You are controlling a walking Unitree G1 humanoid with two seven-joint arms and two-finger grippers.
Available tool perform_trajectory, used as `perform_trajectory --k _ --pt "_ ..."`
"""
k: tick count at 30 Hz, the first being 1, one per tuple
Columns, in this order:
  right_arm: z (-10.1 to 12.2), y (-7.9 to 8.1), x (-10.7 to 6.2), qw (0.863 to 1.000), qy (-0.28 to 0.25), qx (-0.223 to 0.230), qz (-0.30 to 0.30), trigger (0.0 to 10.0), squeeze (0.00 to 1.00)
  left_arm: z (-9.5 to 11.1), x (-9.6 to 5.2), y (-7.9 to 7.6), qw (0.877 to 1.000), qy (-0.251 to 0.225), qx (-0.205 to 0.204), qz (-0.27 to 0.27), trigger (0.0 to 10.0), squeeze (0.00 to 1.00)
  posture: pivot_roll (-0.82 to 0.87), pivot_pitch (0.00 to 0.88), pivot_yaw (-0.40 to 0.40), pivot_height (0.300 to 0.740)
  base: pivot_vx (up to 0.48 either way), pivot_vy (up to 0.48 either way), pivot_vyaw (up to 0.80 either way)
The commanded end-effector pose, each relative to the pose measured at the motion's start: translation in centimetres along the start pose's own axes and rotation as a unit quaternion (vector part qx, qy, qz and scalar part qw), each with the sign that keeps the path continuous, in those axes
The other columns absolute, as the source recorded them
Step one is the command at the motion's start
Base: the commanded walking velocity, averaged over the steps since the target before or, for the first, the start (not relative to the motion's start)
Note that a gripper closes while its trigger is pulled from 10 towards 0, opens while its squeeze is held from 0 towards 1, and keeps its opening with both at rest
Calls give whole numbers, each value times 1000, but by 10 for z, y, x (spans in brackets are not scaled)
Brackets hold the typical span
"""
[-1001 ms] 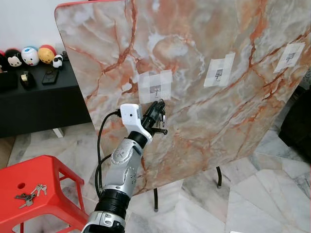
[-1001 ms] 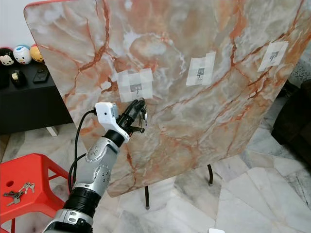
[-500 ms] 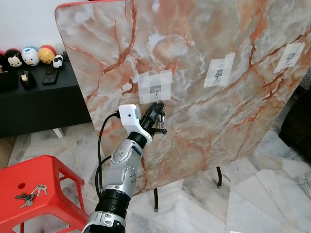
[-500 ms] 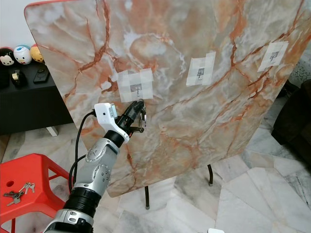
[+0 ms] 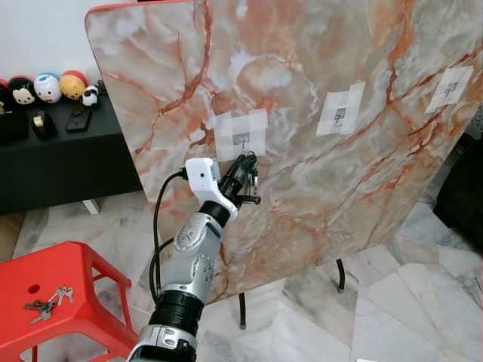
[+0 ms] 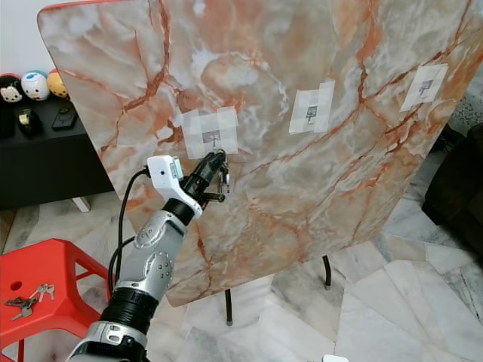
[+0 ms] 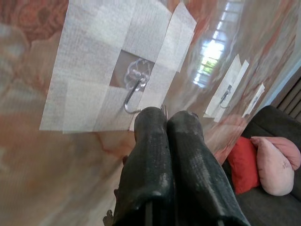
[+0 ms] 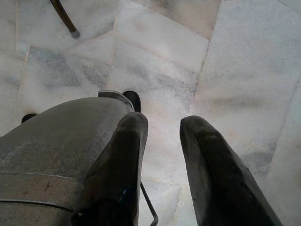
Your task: Hang keys on a hook
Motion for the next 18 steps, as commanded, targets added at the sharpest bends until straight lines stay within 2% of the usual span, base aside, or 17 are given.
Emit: perform_trajectory --k 1,5,18 --pt "0 -2 0 1000 -2 2 -3 10000 0 13 7 -4 1000 -21 -2 -2 10000 0 -2 0 -36 740 0 0 0" --pt "0 -2 0 1000 -2 1 -3 10000 0 12 8 3 1000 -17 -4 23 10000 0 -1 0 -36 740 0 0 0" --pt "0 -1 0 1000 -2 1 -2 10000 0 8 7 13 998 -3 -9 56 10000 0 2 0 -38 740 0 0 0"
Point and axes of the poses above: a point about 5 cm out from each wrist's last joint towards the gripper, its own x axis pointing out of the wrist towards the gripper, its own z axis along the axis of the wrist's last joint, y = z × x, the point moved 3 cm from there along x, pointing out of the wrist towards the gripper, and after that the axes turned 8 degrees about x, right-handed, at the moved point
